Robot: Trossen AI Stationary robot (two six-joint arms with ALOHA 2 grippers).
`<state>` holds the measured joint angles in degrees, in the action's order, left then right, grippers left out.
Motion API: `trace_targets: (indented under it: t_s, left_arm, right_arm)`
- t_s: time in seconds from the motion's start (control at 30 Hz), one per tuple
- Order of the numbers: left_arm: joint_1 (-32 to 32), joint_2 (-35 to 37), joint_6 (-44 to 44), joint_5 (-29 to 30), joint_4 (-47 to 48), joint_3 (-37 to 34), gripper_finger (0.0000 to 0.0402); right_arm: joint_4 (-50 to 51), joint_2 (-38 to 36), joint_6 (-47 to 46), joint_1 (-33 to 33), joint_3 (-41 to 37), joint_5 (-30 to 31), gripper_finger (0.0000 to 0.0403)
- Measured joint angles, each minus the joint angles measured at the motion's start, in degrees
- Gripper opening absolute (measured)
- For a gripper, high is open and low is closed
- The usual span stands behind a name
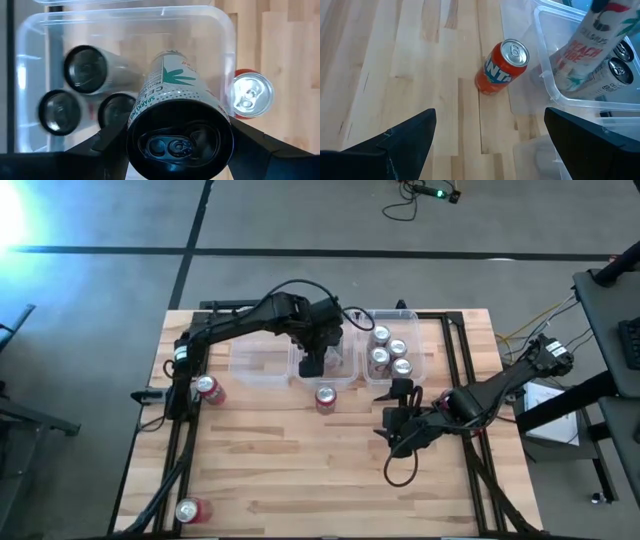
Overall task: Sort soda cans
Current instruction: Put the white pink soda can into the middle transparent bin
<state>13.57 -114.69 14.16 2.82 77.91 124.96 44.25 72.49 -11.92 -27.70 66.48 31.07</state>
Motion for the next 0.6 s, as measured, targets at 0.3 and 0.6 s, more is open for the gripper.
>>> trace_targets:
  t_s: [0.3, 0.6]
  left_arm:
    - [0.4, 0.0, 0.8, -0.1, -7.0, -5.1, 0.0241]
    - [1.0, 0.0, 0.4, -0.3, -11.8, -11.2, 0.0242]
  right_arm:
    - [-0.4, 0.0, -0.8, 0.0, 0.0, 0.0, 0.0368]
    - [-1.8, 0.0, -1.1, 0.0, -0.1, 0.2, 0.0368]
